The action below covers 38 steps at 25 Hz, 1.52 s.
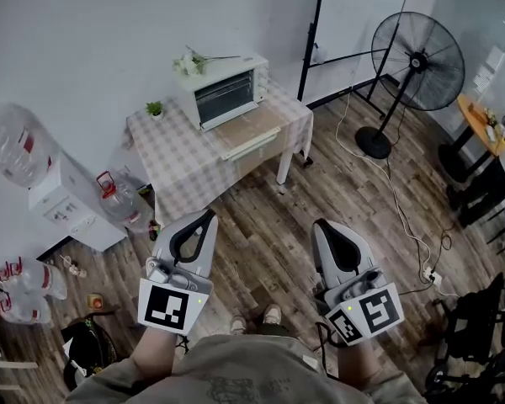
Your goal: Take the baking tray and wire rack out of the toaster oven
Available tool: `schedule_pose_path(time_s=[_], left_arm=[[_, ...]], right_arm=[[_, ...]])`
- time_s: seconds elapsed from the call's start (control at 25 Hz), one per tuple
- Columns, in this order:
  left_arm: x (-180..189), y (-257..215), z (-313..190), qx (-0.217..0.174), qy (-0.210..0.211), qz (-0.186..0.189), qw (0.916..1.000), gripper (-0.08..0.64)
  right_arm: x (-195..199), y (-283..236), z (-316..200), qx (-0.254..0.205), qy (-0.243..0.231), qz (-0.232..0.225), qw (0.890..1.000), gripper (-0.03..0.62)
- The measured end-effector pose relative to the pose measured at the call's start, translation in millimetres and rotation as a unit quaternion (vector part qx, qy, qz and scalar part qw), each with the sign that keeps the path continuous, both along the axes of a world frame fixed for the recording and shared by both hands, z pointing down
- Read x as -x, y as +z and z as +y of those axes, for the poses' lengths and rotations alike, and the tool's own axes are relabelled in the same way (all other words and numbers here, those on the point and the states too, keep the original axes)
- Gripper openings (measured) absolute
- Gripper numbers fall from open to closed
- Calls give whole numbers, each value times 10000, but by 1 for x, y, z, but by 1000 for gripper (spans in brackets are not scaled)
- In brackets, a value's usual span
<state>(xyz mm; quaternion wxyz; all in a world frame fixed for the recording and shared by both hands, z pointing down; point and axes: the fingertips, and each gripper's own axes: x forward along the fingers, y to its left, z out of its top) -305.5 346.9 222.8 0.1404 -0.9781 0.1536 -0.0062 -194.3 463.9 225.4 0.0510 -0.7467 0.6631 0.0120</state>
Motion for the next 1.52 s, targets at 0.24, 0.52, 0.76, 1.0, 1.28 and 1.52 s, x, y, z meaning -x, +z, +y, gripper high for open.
schedule_pose_path(time_s=[0.24, 0.52, 0.76, 1.0, 1.28, 1.52], left_arm=[[-30, 5, 3, 35, -36, -117, 9999, 0], [-70, 11, 12, 76, -197, -180, 9996, 0], [-85, 15, -2, 1492, -460, 574, 9861, 34], [-86, 24, -23, 1991, -731, 987, 9723, 138], [-109, 41, -53, 2628, -553, 1320, 9542, 138], [-139, 51, -92, 2962, -511, 1371, 9438, 138]], right_arm=[[-31, 7, 2, 75, -39, -177, 9998, 28], [-77, 17, 8, 80, -162, -472, 9987, 26], [-118, 28, 13, -195, 12, -1337, 9908, 137], [-146, 41, 8, -144, 153, -1713, 9850, 158], [-164, 70, -32, -108, -149, -2549, 9668, 173], [-186, 88, -78, 104, -271, -2703, 9623, 176]])
